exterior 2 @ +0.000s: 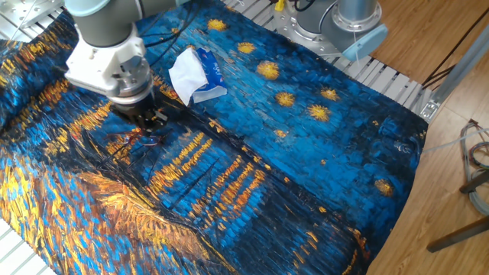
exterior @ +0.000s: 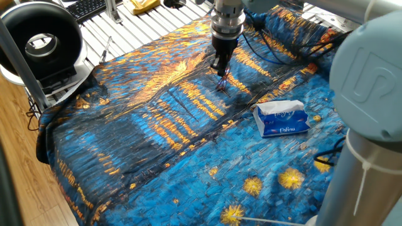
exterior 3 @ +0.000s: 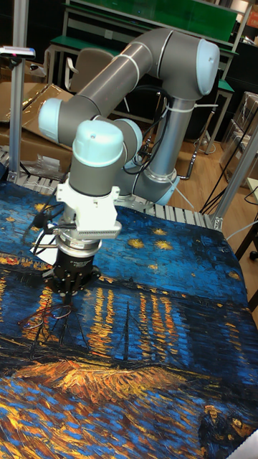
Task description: Unfold the leg of the glasses (with one hand)
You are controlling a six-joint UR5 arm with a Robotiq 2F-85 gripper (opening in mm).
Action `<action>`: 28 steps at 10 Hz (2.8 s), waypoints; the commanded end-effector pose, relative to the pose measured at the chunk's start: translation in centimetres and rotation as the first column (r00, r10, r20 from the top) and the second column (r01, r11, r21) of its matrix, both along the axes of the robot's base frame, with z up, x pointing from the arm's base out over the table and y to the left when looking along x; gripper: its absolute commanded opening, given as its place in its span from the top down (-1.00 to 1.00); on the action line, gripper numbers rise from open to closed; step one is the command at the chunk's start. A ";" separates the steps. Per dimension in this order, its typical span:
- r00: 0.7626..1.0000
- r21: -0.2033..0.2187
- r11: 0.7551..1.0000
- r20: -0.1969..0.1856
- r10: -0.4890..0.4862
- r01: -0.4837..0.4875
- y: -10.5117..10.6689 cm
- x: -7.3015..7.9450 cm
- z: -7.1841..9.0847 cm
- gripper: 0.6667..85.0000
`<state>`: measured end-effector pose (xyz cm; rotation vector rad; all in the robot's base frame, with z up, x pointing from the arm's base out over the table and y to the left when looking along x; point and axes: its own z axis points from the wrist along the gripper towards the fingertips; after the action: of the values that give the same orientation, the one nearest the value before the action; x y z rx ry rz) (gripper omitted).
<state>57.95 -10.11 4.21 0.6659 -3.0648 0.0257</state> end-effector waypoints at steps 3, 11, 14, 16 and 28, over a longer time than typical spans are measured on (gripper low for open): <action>0.968 -0.061 0.966 -0.006 0.252 -0.252 -2.3 0.9 -0.3 0.57; 0.920 -0.069 0.919 0.019 0.390 -0.388 -1.8 2.3 0.0 0.19; 0.984 0.017 0.984 -0.035 0.176 -0.175 -0.1 0.0 -0.1 0.99; 0.990 -0.023 0.990 -0.015 0.141 -0.141 -1.0 0.6 -0.1 0.99; 0.948 -0.060 0.947 -0.055 0.314 -0.317 -4.9 3.4 -0.1 0.34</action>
<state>59.84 -13.25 4.08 1.0074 -2.9247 0.1133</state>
